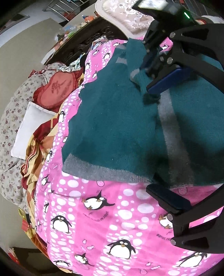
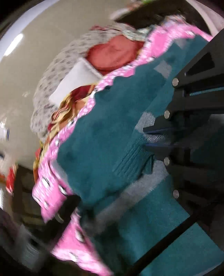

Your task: Fold small clothes

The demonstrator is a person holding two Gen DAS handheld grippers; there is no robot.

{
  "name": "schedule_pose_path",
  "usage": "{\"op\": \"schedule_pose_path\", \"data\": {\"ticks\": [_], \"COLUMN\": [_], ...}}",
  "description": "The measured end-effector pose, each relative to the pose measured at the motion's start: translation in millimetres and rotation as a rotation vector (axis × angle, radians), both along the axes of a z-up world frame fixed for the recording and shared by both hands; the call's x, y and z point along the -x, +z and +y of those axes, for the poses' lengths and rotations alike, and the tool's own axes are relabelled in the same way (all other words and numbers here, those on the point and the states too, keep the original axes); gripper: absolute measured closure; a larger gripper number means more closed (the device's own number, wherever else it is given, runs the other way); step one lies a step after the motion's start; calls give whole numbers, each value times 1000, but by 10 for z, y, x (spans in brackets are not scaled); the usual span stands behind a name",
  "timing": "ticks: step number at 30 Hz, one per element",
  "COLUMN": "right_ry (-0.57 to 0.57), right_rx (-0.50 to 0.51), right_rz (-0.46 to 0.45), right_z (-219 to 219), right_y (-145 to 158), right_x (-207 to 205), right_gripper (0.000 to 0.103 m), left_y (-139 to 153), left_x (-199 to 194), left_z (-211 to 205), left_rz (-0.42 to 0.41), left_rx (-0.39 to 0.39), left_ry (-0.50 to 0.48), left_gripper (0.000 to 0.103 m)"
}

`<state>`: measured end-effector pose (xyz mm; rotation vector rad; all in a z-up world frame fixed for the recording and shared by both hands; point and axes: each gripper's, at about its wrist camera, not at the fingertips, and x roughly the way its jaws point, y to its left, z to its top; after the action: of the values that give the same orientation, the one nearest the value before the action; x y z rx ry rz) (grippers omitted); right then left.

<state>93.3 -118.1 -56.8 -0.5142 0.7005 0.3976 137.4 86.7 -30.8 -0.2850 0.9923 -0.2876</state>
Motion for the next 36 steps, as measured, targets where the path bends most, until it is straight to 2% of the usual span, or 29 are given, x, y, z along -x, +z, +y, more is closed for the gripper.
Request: {"op": "schedule_pose_path", "data": {"ticks": [3,5,6,10,12,14,16,17,18,23,26,28,31,33,34,35,36], "right_ry": [-30,-10,16,74,72,73,40,6,-24,-142,-182,-202,-229,-254,-273,-293,-312], "right_rx": [-124,-227,-247,-206,-202,-260,-342,-378,-401,-493,-512,-525,-546,-558,-561,-565,-571], "right_rz": [13,68,93,263,307,303,270,249,237,219,207,199,171,141,128,121,117], "right_z": [-237,-353,-346,-217,-267,-415,-653,-787,-879,-1312,-1461,-1526,-1691,-1801,-1870,-1938,-2002], "right_y": [216,300,289,-141,-232,-126,54,139,193,252,232,238,300,344,372,391,407], "right_x": [78,213,300,578,658,764,834,842,870,917,918,901,929,924,916,898,886], "right_gripper": [93,93,93,87,73,70,56,45,41,41,41,41,40,37,37,36,36], "left_y": [12,17,22,21,-5,-42,-106,-152,-194,-440,-454,-465,-480,-431,-402,-391,-388], "left_x": [5,39,72,171,236,295,378,416,439,562,630,631,603,627,642,641,632], "left_z": [-1,-7,-21,-163,-251,-327,-435,-499,-538,-785,-886,-943,-1055,-1097,-1110,-1160,-1217], "left_rz": [-4,-1,-2,2,23,43,68,82,91,163,138,134,122,87,77,95,98], "left_rx": [15,41,56,55,73,84,85,83,80,53,29,44,10,17,34,28,-14], "left_ry": [-2,-10,-22,-61,-91,-118,-150,-167,-172,-192,-181,-160,-150,-155,-173,-208,-229], "left_gripper": [0,0,0,0,0,0,0,0,0,0,0,0,0,6,32,43,43]}}
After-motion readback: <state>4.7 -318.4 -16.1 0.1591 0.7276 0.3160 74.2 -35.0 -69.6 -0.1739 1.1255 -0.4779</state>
